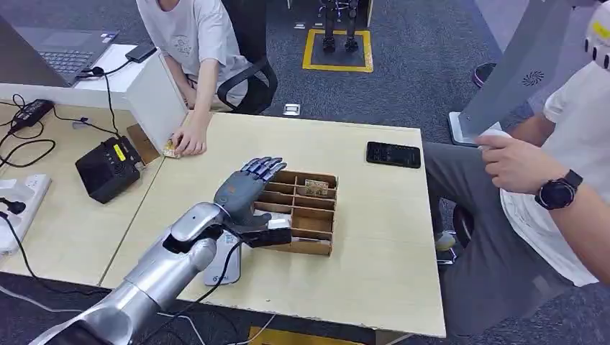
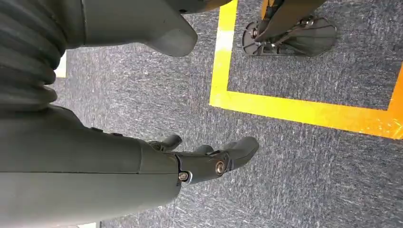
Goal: Pass the card to the sensor for recognition and then transmit it.
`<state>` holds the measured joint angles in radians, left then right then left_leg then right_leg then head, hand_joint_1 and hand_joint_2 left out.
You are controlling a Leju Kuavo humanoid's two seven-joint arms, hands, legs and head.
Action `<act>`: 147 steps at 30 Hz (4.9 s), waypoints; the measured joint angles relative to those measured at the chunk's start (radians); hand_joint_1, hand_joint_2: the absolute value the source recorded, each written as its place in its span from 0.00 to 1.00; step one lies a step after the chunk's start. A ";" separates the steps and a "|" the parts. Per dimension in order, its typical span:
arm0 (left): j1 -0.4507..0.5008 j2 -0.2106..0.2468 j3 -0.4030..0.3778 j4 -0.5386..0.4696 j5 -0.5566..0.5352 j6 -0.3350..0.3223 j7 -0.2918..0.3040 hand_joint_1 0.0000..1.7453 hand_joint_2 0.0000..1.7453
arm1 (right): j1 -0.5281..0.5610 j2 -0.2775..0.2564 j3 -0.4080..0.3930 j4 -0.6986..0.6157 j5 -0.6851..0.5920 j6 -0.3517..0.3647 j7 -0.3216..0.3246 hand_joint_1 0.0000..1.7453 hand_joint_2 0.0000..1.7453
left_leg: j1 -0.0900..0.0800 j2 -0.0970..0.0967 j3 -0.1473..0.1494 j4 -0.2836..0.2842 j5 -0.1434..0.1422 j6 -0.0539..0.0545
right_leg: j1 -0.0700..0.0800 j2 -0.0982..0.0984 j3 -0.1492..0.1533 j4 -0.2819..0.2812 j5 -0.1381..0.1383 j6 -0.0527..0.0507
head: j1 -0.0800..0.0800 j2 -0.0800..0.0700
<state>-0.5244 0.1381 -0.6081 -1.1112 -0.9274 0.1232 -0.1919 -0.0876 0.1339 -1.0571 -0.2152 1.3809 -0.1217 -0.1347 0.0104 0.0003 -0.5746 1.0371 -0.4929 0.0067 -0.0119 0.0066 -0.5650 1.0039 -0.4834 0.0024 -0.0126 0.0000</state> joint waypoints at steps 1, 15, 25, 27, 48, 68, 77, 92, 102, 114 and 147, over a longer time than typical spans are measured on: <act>-0.001 -0.002 0.000 0.000 0.000 0.000 0.000 0.00 1.00 | 0.000 0.000 0.000 0.000 0.000 0.000 0.000 0.00 1.00 | 0.000 0.000 0.000 0.000 0.000 0.000 | 0.000 0.000 0.000 0.000 0.000 0.000 | 0.000 0.000; -0.015 -0.011 0.000 0.024 0.000 0.007 0.012 0.00 1.00 | 0.000 0.000 0.000 0.000 0.014 0.000 0.000 0.00 1.00 | 0.000 0.000 0.000 0.000 0.000 0.000 | 0.000 0.000 0.000 0.000 0.000 0.000 | 0.000 0.000; -0.036 -0.026 0.001 0.080 -0.012 0.025 0.018 0.00 1.00 | 0.000 0.000 0.000 0.001 0.014 0.003 0.003 0.00 1.00 | 0.000 0.000 0.000 0.000 0.000 0.000 | 0.000 0.000 0.000 0.000 0.000 0.000 | 0.000 0.000; -0.036 -0.029 0.001 0.084 -0.011 0.025 0.014 0.00 1.00 | 0.000 0.000 0.000 0.001 0.014 0.003 0.003 0.00 1.00 | 0.000 0.000 0.000 0.000 0.000 0.000 | 0.000 0.000 0.000 0.000 0.000 0.000 | 0.000 0.000; -0.036 -0.033 0.011 0.086 -0.002 0.035 -0.008 1.00 1.00 | 0.000 0.000 0.000 0.003 0.014 0.003 0.003 0.00 1.00 | 0.000 0.000 0.000 0.000 0.000 0.000 | 0.000 0.000 0.000 0.000 0.000 0.000 | 0.000 0.000; -0.011 -0.026 0.014 0.070 0.032 0.023 -0.029 1.00 1.00 | 0.000 0.000 0.000 0.003 0.010 0.003 -0.014 0.00 1.00 | 0.000 0.000 0.000 0.000 0.000 0.000 | 0.000 0.000 0.001 0.000 0.000 0.000 | 0.000 0.000; -0.058 0.117 0.060 -0.134 0.237 -0.142 -0.039 1.00 1.00 | 0.003 0.000 0.000 0.003 0.003 0.002 -0.010 0.00 1.00 | 0.001 0.000 0.000 0.000 0.001 -0.001 | 0.002 0.000 0.000 0.001 0.000 0.000 | 0.000 0.000; -0.417 0.350 0.142 -0.380 0.521 -0.350 0.088 1.00 1.00 | 0.001 0.000 -0.009 0.003 -0.008 0.000 -0.008 0.00 1.00 | 0.003 0.000 -0.003 0.000 0.004 -0.003 | 0.004 0.000 -0.004 0.002 0.003 -0.004 | 0.000 0.000; -0.463 0.396 0.143 -0.393 0.404 -0.212 0.143 1.00 1.00 | 0.001 0.003 -0.012 0.003 -0.005 0.002 -0.012 0.00 1.00 | 0.003 0.000 -0.002 0.000 0.004 -0.004 | 0.004 0.000 -0.004 0.002 0.003 -0.004 | 0.000 0.000; -0.342 0.118 0.225 0.216 -0.338 0.461 0.272 1.00 1.00 | -0.011 0.006 0.021 0.003 0.053 0.014 0.006 0.00 1.00 | 0.002 -0.002 -0.003 0.000 0.006 -0.004 | 0.003 -0.002 -0.003 0.002 0.005 -0.004 | 0.000 0.000; -0.294 0.044 0.444 0.494 -0.426 0.565 0.197 0.00 1.00 | -0.010 0.006 0.058 0.004 0.064 0.006 0.015 0.00 1.00 | 0.002 -0.001 -0.003 0.000 0.006 -0.004 | 0.003 -0.001 -0.004 0.002 0.005 -0.004 | 0.000 0.000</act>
<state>-0.8186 0.1816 -0.1636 -0.6176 -1.3531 0.6882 0.0050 -0.0978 0.1400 -0.9987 -0.2113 1.4450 -0.1160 -0.1198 0.0127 -0.0006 -0.5779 1.0368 -0.4866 0.0028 -0.0090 0.0058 -0.5686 1.0060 -0.4783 -0.0012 -0.0126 0.0000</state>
